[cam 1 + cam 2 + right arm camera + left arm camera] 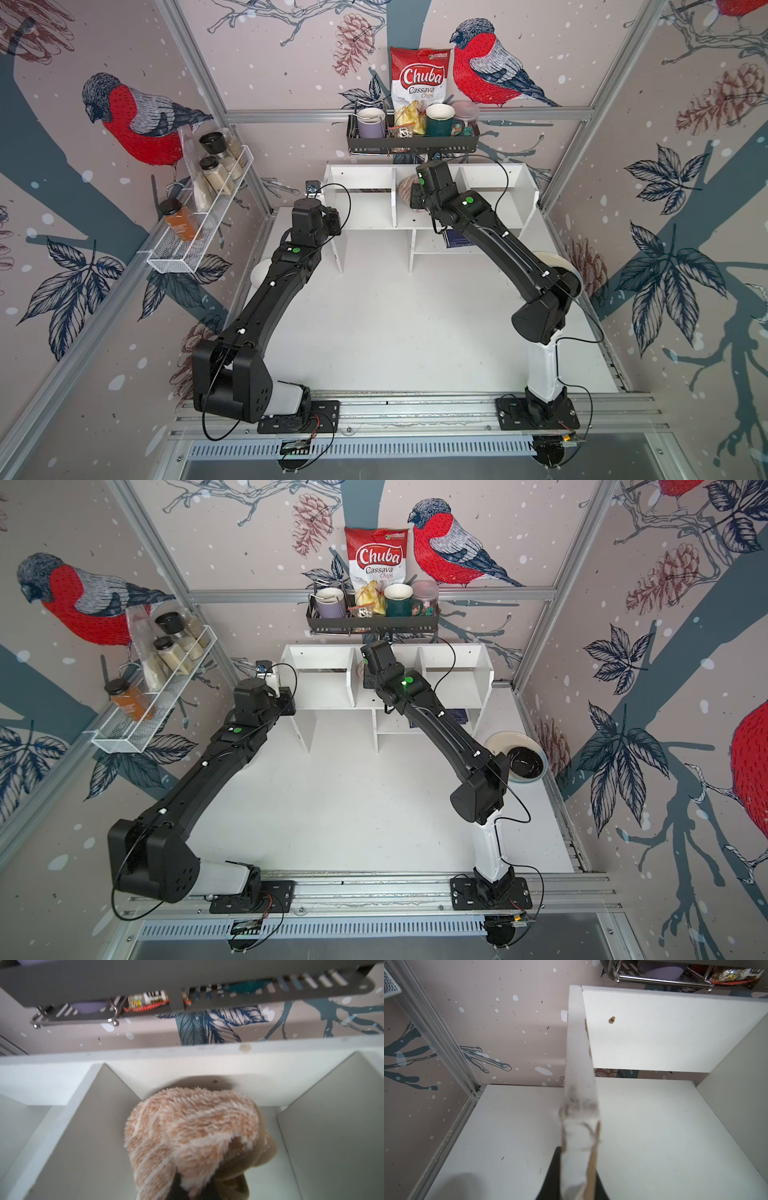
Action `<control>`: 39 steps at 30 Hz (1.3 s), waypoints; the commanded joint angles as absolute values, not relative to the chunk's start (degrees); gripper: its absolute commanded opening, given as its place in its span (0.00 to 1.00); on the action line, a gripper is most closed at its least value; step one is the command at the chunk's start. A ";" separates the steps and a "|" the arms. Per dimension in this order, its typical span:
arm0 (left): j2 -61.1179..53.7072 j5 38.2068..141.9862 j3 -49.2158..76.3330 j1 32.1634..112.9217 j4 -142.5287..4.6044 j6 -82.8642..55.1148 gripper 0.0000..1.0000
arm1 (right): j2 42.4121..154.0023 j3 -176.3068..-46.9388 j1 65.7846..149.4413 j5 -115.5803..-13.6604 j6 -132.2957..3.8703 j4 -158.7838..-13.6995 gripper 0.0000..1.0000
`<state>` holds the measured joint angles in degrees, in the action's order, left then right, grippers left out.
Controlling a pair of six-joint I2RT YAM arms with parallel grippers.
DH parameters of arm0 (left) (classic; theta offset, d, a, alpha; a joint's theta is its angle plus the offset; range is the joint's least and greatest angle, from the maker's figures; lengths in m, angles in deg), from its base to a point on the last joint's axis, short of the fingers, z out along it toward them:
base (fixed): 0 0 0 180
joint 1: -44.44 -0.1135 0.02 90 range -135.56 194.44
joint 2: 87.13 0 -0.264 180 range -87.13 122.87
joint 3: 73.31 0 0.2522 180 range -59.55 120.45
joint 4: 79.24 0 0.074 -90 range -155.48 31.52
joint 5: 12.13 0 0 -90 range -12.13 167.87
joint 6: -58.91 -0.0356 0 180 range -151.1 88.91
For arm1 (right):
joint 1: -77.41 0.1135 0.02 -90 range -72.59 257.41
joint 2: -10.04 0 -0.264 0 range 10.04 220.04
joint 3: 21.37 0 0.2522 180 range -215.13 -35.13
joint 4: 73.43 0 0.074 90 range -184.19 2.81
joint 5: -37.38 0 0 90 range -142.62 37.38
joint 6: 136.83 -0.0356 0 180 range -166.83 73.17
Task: Wipe the bookshelf clean with a cloth
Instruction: Wipe the dust from the shelf.
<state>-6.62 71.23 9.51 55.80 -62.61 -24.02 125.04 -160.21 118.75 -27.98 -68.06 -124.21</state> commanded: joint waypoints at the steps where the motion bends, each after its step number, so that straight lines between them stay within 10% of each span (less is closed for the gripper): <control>1: -6.01 76.29 9.51 56.05 -57.13 -19.76 0.00 | 121.16 -154.90 119.16 -28.41 -70.37 -121.02 0.00; 8: -6.19 76.37 9.58 55.62 -57.18 -19.54 0.00 | 114.41 -142.70 118.63 -25.66 -71.14 -120.63 0.00; 23: -6.03 77.84 9.36 55.24 -57.77 -19.10 0.00 | 123.02 -160.19 114.89 -30.07 -76.51 -125.17 0.00; 39: -5.75 77.86 9.32 55.25 -57.92 -18.80 0.00 | 113.38 -141.10 114.02 -27.35 -75.96 -124.35 0.00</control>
<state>-6.41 72.02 9.69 55.36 -62.63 -24.05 113.59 -140.41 115.45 -29.40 -75.27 -124.08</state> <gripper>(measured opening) 0.135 0.049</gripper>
